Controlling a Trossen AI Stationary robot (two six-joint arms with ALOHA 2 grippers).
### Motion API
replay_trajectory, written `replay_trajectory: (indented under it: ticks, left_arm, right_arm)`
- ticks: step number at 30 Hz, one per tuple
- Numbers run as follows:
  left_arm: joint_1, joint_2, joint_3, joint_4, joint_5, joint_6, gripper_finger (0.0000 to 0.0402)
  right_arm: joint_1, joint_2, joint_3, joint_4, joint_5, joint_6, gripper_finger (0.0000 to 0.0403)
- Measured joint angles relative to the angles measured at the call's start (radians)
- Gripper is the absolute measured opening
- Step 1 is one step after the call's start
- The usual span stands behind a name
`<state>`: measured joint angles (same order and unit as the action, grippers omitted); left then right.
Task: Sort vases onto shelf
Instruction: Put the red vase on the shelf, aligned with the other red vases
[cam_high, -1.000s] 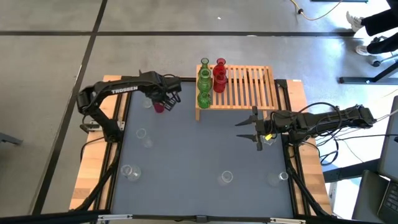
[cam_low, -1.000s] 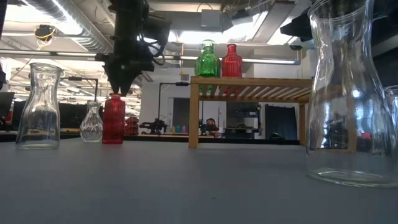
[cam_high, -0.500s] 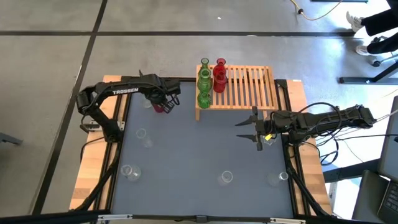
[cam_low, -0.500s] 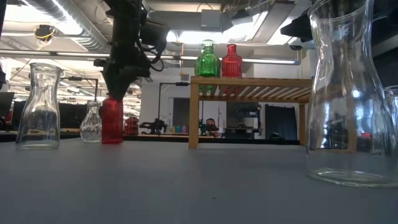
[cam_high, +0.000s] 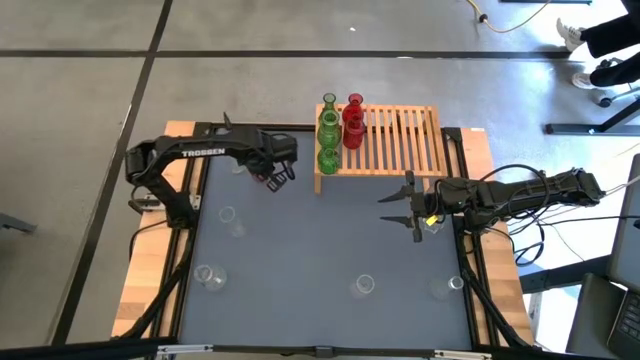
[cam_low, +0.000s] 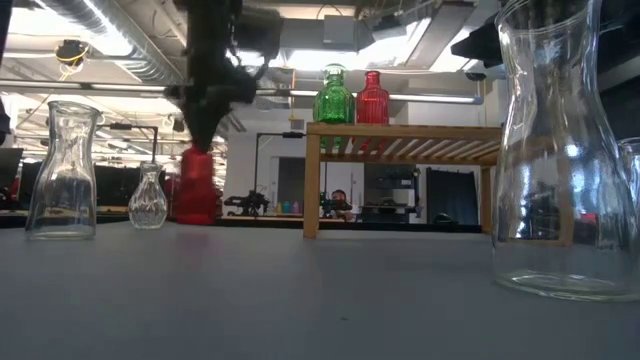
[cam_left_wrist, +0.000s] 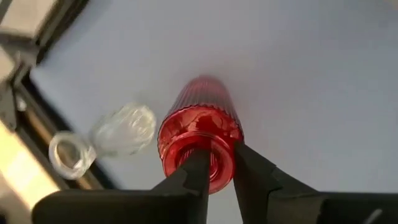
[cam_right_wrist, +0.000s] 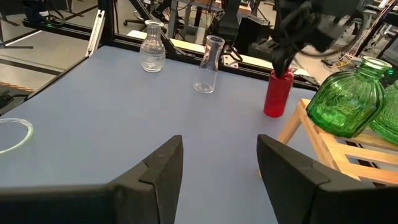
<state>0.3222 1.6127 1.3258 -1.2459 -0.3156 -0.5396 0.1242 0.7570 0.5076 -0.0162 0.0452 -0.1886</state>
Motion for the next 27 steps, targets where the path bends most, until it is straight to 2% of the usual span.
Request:
replay_trajectory:
  ticks: [6, 14, 22, 27]
  left_arm:
    - [-0.056, -0.002, 0.046, -0.006, 0.018, -0.001, 0.0044]
    - [-0.216, -0.002, 0.135, 0.002, 0.179, 0.002, 0.0042]
    - [-0.398, 0.004, 0.168, 0.099, 0.152, -0.076, 0.0042]
    - [-0.487, 0.067, 0.187, 0.175, 0.135, -0.105, 0.0042]
  right_arm:
    - [0.000, 0.000, 0.000, 0.000, 0.000, 0.000, 0.0191]
    - [0.000, 0.000, 0.000, -0.001, 0.000, 0.000, 0.0191]
    - [0.000, 0.000, 0.000, 0.012, 0.000, 0.000, 0.0191]
    - [0.000, 0.000, 0.000, 0.013, 0.000, 0.007, 0.0191]
